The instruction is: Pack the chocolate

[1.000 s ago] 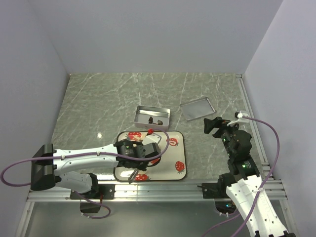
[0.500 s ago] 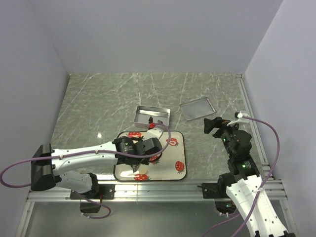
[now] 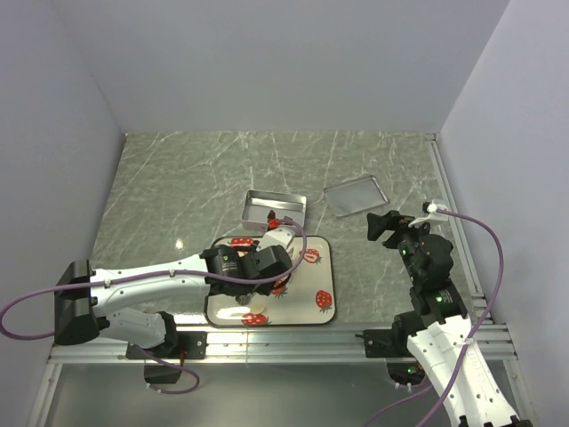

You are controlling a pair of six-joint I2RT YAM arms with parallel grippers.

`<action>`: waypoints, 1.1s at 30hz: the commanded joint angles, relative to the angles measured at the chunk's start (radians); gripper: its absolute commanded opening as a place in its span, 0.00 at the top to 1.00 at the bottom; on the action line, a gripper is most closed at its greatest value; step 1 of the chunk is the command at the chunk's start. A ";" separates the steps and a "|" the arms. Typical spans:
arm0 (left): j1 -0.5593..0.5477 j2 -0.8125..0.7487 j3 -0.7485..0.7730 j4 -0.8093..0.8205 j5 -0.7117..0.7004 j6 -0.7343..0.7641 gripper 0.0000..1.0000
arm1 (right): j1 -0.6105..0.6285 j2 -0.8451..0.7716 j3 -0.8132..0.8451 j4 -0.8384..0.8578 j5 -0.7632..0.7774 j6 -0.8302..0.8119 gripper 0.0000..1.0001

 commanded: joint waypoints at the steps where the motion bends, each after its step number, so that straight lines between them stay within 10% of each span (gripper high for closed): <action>1: 0.000 -0.038 0.024 0.041 0.003 0.014 0.54 | -0.005 0.007 0.005 0.036 0.004 -0.016 0.06; 33: -0.067 -0.011 0.031 -0.039 0.020 -0.037 0.66 | -0.005 0.007 0.005 0.036 0.006 -0.016 0.06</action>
